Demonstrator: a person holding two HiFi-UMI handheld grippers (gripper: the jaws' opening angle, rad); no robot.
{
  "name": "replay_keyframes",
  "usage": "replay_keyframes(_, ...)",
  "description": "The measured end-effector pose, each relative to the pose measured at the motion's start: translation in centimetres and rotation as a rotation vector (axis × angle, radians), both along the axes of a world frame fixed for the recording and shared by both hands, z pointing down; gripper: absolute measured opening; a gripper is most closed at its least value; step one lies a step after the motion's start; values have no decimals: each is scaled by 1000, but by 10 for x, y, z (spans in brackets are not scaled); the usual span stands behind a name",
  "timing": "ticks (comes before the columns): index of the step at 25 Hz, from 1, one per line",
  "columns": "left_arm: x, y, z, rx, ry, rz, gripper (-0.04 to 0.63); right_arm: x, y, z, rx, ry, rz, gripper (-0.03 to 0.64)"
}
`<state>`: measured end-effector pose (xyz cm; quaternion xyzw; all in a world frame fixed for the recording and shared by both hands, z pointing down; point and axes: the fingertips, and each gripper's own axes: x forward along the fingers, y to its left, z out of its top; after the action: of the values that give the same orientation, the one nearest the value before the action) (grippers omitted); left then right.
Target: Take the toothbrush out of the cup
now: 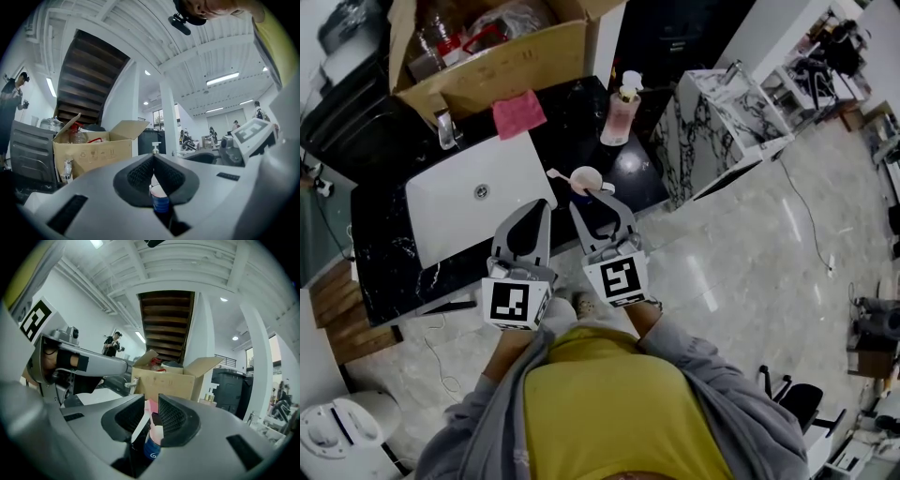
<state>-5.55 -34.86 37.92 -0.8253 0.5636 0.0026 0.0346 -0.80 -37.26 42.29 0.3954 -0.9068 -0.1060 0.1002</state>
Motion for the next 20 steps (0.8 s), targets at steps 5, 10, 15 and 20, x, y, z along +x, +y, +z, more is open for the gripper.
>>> replay_keyframes(5,-7,-24,11,-28,4,20,0,-11,-20,14,-30,51,-21,97)
replay_keyframes(10,-13,-43,35,-86,-3,33,0,-20,-38,42,-74,114,-28,100)
replay_keyframes(15,-17,-60,48,-126,-1,51,0,-26,-57,65,-125,209,-28,97)
replay_keyframes(20,-24,-72,53,-147,2,52,0,-34,-66,81,-141,305,-59,89)
